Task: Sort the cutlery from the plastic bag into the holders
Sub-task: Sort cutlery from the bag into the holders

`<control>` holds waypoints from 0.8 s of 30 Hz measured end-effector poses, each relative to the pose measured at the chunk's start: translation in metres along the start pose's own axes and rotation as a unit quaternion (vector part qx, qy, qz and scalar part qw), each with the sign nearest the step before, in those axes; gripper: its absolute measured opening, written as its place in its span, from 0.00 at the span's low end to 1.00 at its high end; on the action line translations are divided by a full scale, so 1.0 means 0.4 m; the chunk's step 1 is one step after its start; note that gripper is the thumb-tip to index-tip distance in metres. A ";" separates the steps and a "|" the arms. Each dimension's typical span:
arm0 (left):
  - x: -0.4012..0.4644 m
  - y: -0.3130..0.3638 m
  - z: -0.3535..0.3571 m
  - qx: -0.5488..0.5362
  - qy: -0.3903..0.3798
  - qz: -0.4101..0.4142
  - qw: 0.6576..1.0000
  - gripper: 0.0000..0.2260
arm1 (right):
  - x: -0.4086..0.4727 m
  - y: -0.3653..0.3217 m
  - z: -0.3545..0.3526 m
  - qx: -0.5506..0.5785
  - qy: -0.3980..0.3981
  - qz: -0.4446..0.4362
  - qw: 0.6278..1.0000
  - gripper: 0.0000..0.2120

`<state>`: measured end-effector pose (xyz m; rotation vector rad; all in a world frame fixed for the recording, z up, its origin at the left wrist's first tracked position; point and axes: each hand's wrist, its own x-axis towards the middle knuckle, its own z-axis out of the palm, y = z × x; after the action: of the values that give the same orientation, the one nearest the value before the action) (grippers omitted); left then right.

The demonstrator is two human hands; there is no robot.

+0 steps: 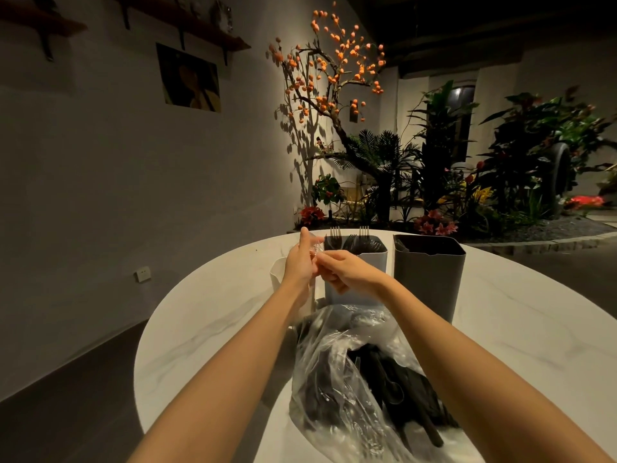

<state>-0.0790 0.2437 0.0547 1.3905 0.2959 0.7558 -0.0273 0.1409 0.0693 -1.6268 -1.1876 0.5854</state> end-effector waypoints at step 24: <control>0.088 -0.019 -0.117 0.043 0.022 -0.020 0.999 0.16 | 0.156 0.035 0.063 -0.210 0.212 -0.016 0.954 0.13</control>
<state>-0.0790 0.3022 0.0470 1.4463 0.3948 0.7483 -0.0168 0.2078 0.0572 -1.9588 -1.0523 -0.0550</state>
